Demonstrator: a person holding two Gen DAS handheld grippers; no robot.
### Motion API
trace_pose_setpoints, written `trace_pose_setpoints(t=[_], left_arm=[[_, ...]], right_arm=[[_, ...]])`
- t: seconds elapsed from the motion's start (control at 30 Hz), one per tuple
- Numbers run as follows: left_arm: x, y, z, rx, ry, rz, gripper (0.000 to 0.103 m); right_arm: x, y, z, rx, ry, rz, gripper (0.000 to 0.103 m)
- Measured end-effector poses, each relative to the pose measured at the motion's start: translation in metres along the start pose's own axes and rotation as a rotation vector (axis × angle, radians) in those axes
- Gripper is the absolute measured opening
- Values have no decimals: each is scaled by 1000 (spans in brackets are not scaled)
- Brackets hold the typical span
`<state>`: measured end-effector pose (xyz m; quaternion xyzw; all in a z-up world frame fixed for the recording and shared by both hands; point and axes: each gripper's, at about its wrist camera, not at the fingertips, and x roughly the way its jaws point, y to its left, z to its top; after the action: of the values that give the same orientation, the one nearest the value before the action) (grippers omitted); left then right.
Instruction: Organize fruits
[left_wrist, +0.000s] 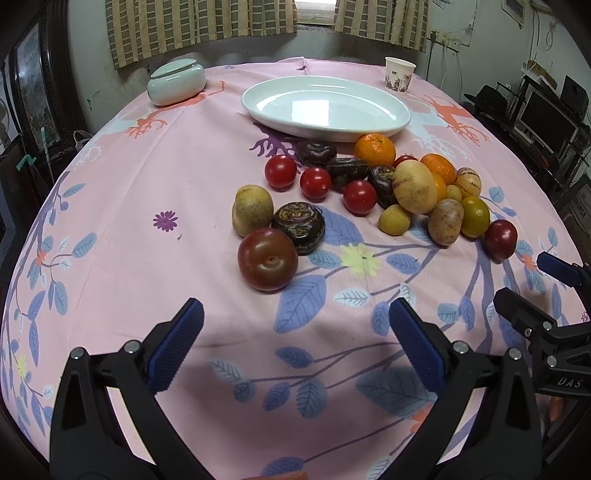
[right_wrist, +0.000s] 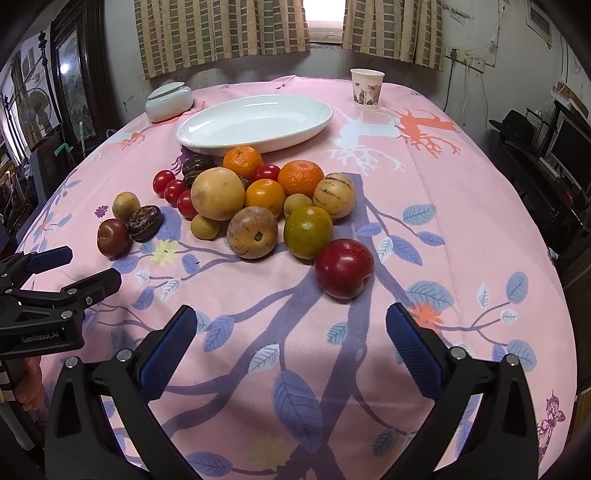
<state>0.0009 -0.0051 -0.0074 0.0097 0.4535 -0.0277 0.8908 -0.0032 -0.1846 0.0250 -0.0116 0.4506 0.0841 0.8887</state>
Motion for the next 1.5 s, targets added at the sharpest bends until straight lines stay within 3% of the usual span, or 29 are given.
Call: trace_pose_setpoints(t=[0.9, 1.1, 1.33, 1.4, 1.5], left_arm=[[4, -2, -1, 13, 18, -4, 101], [10, 11, 5, 23, 13, -64, 101], [15, 33, 16, -11, -5, -25, 101], [16, 35, 17, -10, -5, -27, 98], [22, 35, 16, -1, 19, -35, 77]], right_arm=[[2, -7, -2, 14, 16, 10, 102], [1, -10, -3, 19, 6, 8, 102], [6, -20, -6, 54, 18, 39, 102], [6, -24, -5, 67, 17, 53, 102], [7, -28, -5, 88, 17, 76, 102]])
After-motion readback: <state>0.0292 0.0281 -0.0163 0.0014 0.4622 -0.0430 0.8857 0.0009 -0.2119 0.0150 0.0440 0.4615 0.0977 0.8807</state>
